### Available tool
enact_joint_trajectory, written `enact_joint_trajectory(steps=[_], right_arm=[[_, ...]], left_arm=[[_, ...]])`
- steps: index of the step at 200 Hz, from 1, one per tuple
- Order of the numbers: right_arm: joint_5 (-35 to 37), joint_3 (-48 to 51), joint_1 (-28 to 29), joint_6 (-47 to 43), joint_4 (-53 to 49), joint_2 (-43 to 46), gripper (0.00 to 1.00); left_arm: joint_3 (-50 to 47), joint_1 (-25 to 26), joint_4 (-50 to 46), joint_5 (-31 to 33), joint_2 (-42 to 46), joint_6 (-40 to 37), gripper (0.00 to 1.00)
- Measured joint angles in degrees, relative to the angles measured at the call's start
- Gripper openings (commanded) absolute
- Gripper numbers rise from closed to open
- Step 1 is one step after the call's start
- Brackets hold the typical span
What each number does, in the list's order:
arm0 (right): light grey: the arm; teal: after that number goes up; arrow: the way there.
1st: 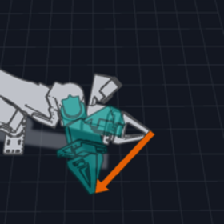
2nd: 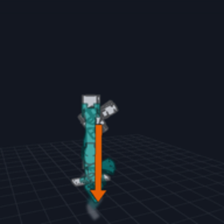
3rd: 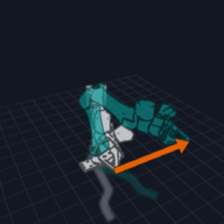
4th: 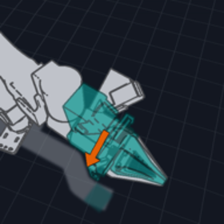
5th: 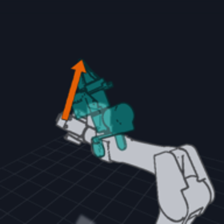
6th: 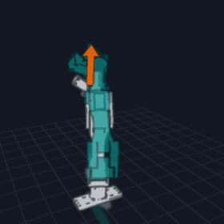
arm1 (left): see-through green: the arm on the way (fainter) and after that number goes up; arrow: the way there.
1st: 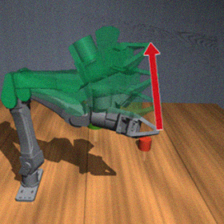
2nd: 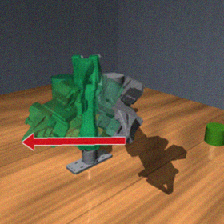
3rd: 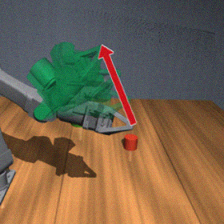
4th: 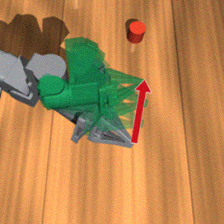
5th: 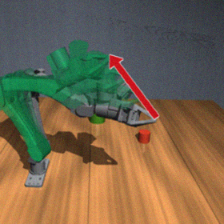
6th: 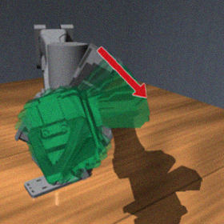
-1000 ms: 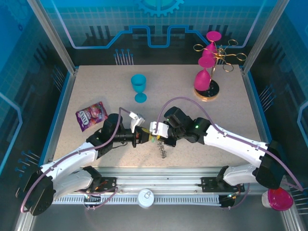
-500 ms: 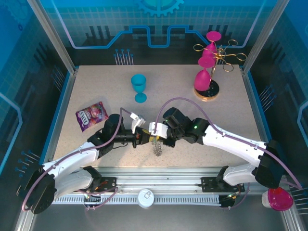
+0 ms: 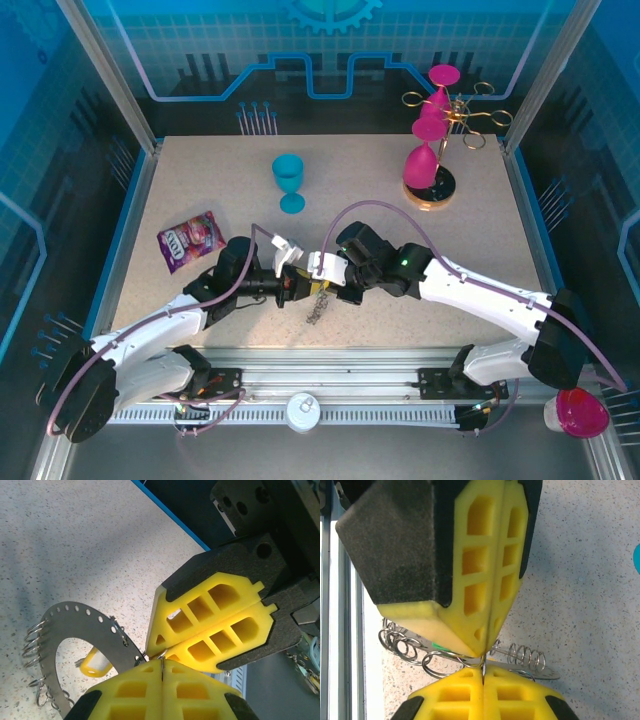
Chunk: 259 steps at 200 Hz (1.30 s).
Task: Put the keys on the keyring
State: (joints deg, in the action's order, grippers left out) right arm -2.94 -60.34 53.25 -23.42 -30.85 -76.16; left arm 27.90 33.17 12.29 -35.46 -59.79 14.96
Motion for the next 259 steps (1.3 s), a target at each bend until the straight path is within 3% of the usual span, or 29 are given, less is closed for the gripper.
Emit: enact_joint_trajectory(steps=[139,215,259], right_arm=[[-0.3,-0.2,1.0,0.0,-0.1,0.0,0.00],[1.5,-0.2,1.1,1.6,0.6,0.0,0.00],[1.4,4.0,1.1,5.9,6.7,0.1,0.00]], left_arm=[[0.0,-0.4,-2.0,7.7,0.9,0.0,0.00],[0.0,-0.4,-1.8,6.1,1.2,0.1,0.00],[-1.0,-0.4,-3.2,6.1,4.2,-0.1,0.00]])
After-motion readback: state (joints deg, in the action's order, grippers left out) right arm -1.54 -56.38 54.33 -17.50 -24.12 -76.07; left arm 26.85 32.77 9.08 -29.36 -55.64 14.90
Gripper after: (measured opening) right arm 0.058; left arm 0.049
